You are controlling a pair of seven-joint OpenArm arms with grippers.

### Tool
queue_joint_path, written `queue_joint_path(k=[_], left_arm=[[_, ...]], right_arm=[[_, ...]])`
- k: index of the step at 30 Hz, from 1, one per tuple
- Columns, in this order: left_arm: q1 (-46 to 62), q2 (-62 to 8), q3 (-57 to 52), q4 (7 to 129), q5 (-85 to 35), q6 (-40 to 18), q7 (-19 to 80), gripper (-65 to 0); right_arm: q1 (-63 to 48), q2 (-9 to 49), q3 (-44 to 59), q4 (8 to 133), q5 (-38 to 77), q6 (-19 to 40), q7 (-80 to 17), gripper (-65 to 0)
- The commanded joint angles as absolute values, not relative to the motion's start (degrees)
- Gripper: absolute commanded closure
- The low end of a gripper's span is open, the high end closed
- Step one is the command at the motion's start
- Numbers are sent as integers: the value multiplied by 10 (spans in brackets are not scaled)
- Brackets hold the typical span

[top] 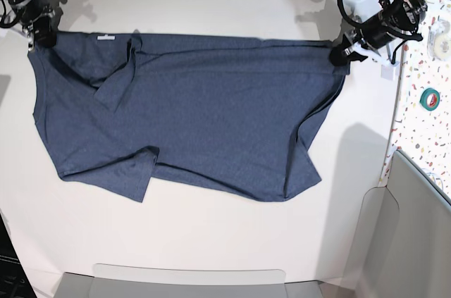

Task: Layout the t-shirt on the table in an organized manner, then fold the t-shirt properly
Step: 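Pull the t-shirt edge taut with both grippers and slide it upward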

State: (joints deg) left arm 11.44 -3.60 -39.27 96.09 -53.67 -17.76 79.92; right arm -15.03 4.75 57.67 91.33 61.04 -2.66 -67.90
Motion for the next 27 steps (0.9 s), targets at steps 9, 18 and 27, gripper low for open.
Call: queue_joint_path(k=[9, 18, 27], left_arm=[[185, -43, -425, 1018, -551, -179, 800, 0], [233, -39, -448, 1020, -552, -180, 800, 0], [248, -38, -449, 1020, -552, -180, 800, 0]], right_arm=[[-238, 93, 581, 930, 687, -31, -680, 0], [-266, 93, 581, 928, 685, -31, -680, 0], [-274, 93, 581, 929, 684, -31, -680, 0]])
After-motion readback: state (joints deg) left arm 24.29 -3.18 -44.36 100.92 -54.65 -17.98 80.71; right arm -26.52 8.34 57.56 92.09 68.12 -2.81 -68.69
